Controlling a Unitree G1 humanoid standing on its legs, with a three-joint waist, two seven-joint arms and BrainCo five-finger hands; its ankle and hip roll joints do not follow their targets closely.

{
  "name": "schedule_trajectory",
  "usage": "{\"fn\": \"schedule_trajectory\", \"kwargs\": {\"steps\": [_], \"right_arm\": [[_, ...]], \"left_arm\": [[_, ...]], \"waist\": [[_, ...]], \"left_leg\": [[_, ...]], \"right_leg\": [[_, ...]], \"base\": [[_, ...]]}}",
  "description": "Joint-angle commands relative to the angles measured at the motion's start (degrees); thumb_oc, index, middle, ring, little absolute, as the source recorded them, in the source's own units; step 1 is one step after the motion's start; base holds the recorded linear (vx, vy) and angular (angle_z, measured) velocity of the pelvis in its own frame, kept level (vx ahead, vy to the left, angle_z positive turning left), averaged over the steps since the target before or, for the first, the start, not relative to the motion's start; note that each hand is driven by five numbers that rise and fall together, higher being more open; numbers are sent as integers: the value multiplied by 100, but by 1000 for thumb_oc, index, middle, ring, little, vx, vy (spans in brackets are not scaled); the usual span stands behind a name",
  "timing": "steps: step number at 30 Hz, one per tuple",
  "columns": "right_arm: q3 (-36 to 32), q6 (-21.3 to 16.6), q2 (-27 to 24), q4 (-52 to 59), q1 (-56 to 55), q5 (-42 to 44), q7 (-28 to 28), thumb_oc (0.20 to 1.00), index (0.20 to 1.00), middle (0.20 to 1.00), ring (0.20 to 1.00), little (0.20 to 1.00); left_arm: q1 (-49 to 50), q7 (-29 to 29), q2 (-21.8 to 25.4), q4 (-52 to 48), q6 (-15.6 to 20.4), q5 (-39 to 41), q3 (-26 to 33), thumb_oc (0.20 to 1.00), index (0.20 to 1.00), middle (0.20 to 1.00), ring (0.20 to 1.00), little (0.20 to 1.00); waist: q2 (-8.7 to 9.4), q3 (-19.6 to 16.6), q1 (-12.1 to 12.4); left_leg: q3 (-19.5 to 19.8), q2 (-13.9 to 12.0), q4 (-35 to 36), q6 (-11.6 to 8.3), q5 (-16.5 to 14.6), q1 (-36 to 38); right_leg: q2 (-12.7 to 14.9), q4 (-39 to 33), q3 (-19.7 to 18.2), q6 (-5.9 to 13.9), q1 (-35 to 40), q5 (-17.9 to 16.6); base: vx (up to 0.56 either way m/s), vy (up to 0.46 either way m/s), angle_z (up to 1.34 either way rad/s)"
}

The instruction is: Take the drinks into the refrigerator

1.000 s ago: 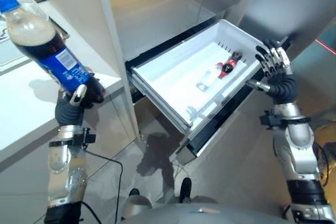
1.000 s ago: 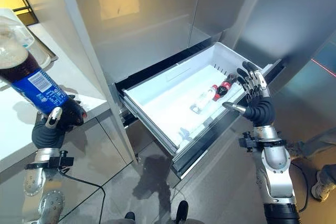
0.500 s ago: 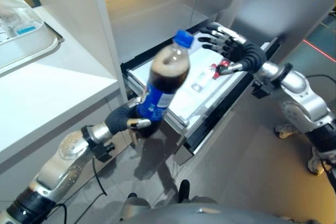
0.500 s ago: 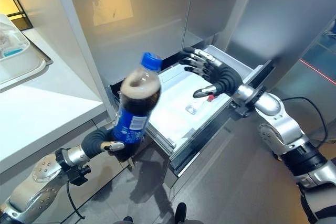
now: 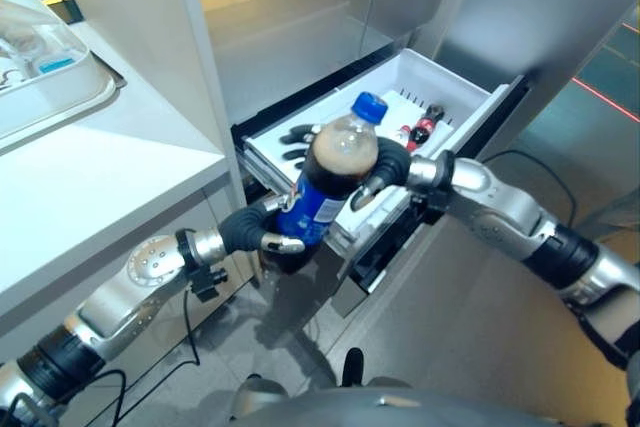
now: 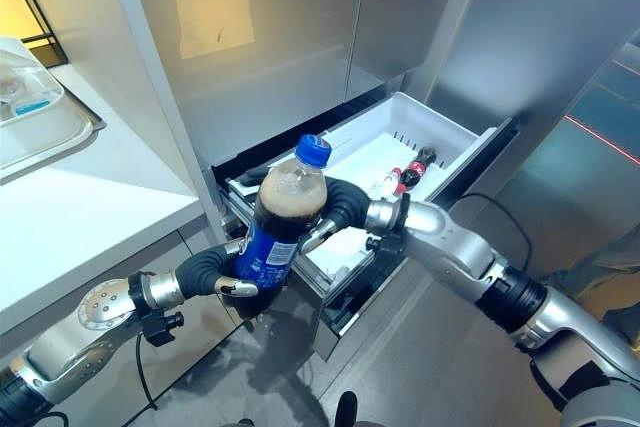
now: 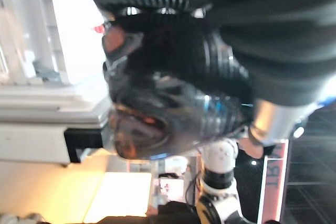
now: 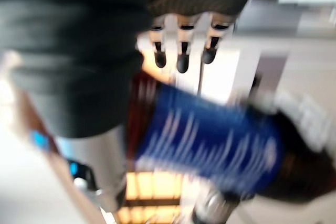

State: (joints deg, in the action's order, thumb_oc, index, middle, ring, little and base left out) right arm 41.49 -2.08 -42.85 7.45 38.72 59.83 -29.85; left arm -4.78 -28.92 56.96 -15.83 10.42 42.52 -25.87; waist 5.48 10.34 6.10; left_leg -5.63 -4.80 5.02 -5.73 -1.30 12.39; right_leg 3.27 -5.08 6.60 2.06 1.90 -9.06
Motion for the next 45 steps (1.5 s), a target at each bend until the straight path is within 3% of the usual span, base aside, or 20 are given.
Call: {"fn": "schedule_trajectory", "kwargs": {"steps": [1,10,18,19,20,26,37,38,39,40,45], "right_arm": [[232,-103,189,558,248,459,-236,1000,1000,1000,1000,1000],[305,266,868,689,-184,961,-414,1000,1000,1000,1000,1000],[178,102,1313,851,-33,1233,-287,1000,1000,1000,1000,1000],[157,89,1365,870,-32,1239,-271,658,658,658,658,658],[102,54,1431,875,-44,1247,-237,200,200,200,200,200],[25,-21,1715,783,-4,1261,-121,200,200,200,200,200],[-30,-22,1700,803,-96,1272,-75,200,200,200,200,200],[-43,-20,1699,802,-135,1280,-78,200,200,200,200,200],[-65,-25,1689,803,-169,1280,-72,200,200,200,200,200],[-145,-62,1664,795,-289,1268,-51,200,200,200,200,200],[-418,-120,1630,714,-779,1311,36,200,200,200,200,200]], "left_arm": [[-616,101,-364,-163,552,-34,27,200,200,200,200,200],[-556,111,-680,93,575,-258,136,200,200,200,200,200],[-631,193,-914,368,601,-487,112,200,200,200,200,200],[-607,191,-941,387,583,-501,124,200,200,200,200,200],[-583,204,-989,443,573,-516,141,200,200,200,200,200],[-492,184,-1073,559,550,-637,203,200,200,200,200,200],[-369,213,-1102,567,541,-709,299,200,200,200,200,200],[-342,216,-1104,563,541,-711,318,244,244,244,244,244],[-316,220,-1107,564,532,-708,336,470,470,470,470,470],[-220,240,-1167,475,495,-741,348,1000,1000,1000,1000,1000],[52,151,-1176,429,343,-577,427,1000,1000,1000,1000,1000]], "waist": [[-130,-159,114],[-133,-140,184],[-132,-160,249],[-133,-165,253],[-136,-171,256],[-152,-212,281],[-174,-221,252],[-174,-221,250],[-176,-217,244],[-180,-213,234],[-190,-204,199]], "left_leg": [[179,366,-2,518,-297,-159],[224,380,-2,537,-277,-187],[246,385,-2,543,-264,-186],[249,383,-2,543,-265,-184],[248,380,-2,542,-264,-179],[220,375,-2,540,-264,-161],[197,352,-2,522,-263,-147],[194,351,-2,522,-264,-148],[196,352,-2,523,-262,-147],[201,351,-2,523,-262,-150],[188,351,-2,526,-265,-154]], "right_leg": [[159,921,-15,366,117,811],[167,917,20,356,133,811],[172,900,52,350,153,796],[171,899,50,347,155,798],[172,896,49,343,162,801],[174,875,43,331,179,786],[161,839,26,319,190,782],[156,835,19,318,189,782],[155,832,21,320,195,781],[152,824,22,320,201,783],[155,814,25,328,198,777]], "base": [[0,0,0],[0,0,0],[0,0,0],[0,0,0],[0,0,0],[0,0,0],[0,0,0],[0,0,0],[0,0,0],[0,0,0],[0,0,0]]}}
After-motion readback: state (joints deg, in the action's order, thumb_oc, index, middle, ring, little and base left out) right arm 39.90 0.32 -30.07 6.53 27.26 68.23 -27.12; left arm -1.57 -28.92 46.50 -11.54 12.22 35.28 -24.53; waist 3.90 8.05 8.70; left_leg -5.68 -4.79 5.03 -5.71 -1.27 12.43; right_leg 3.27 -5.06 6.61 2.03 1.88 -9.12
